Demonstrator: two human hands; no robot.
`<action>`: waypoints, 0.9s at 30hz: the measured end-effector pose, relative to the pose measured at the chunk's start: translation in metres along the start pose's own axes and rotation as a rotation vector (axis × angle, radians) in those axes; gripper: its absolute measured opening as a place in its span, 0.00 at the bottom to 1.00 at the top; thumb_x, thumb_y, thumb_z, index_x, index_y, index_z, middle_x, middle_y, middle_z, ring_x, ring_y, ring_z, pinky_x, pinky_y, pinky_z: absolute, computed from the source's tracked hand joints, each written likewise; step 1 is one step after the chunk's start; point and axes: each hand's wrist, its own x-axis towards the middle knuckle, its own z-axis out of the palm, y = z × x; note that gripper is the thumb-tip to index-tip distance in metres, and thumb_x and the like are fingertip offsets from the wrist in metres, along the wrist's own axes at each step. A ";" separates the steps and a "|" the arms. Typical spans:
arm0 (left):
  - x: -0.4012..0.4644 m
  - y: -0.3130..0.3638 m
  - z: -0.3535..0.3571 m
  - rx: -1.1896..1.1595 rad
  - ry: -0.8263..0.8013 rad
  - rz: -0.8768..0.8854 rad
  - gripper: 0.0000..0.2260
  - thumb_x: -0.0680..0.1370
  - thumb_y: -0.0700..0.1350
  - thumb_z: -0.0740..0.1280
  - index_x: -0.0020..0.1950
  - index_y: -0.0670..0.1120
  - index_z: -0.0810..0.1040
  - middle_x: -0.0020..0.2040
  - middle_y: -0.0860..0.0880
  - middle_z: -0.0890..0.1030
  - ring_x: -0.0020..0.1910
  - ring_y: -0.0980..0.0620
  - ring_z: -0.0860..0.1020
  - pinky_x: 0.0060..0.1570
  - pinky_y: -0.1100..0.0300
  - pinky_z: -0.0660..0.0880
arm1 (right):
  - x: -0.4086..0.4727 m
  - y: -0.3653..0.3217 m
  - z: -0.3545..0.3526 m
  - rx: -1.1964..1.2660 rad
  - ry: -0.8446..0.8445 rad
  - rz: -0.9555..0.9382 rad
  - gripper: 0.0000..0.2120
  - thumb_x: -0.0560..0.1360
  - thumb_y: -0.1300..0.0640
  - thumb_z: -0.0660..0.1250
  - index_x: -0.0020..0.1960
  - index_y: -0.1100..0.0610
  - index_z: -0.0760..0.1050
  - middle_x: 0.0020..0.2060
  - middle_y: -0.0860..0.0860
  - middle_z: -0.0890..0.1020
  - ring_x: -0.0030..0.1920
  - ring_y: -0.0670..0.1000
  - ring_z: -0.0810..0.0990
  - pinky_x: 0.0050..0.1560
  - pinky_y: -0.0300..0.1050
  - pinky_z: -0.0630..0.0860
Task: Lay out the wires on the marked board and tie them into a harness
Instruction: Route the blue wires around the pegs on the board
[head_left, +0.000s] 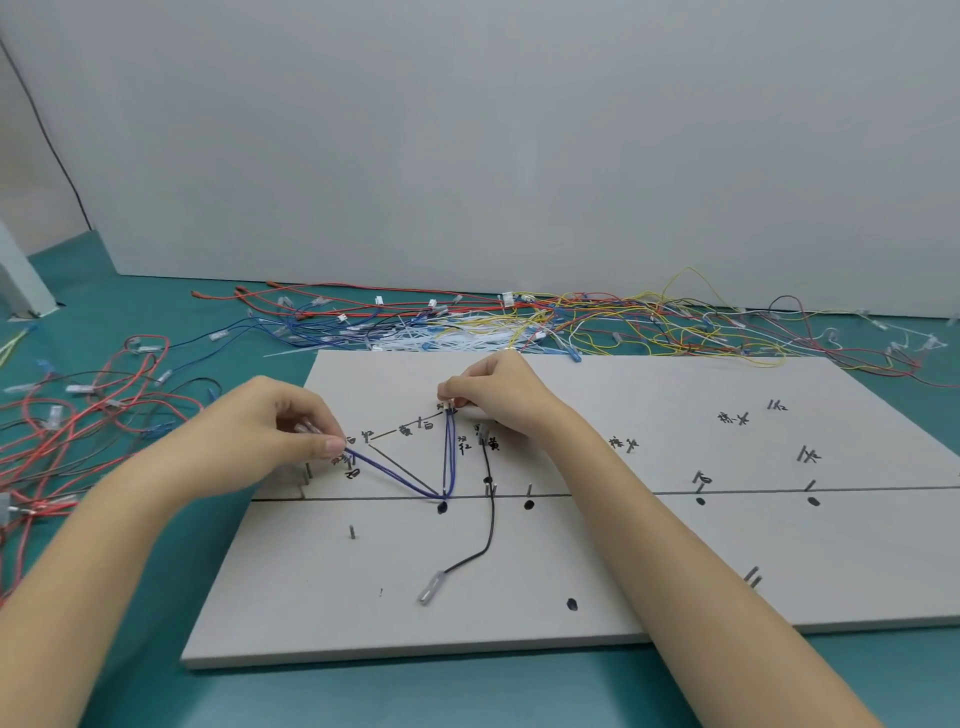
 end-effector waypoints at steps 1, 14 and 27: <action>0.001 -0.001 0.002 0.009 0.009 -0.006 0.07 0.72 0.45 0.75 0.37 0.57 0.84 0.35 0.52 0.83 0.31 0.60 0.76 0.38 0.62 0.72 | 0.000 0.000 0.000 0.001 0.003 0.000 0.10 0.72 0.57 0.72 0.43 0.66 0.84 0.36 0.55 0.82 0.38 0.49 0.75 0.37 0.38 0.72; 0.002 0.003 0.016 0.156 0.068 -0.072 0.07 0.71 0.48 0.76 0.34 0.57 0.83 0.39 0.55 0.81 0.38 0.62 0.77 0.37 0.70 0.67 | -0.003 0.002 0.004 0.037 0.013 0.001 0.11 0.72 0.58 0.72 0.43 0.67 0.82 0.36 0.57 0.78 0.37 0.52 0.74 0.40 0.45 0.76; 0.001 0.009 0.025 0.169 0.126 0.023 0.11 0.68 0.38 0.71 0.33 0.55 0.81 0.32 0.57 0.81 0.32 0.58 0.77 0.32 0.72 0.71 | -0.017 -0.001 0.011 -0.200 0.098 -0.075 0.04 0.73 0.57 0.71 0.44 0.55 0.85 0.42 0.49 0.86 0.47 0.52 0.83 0.53 0.52 0.80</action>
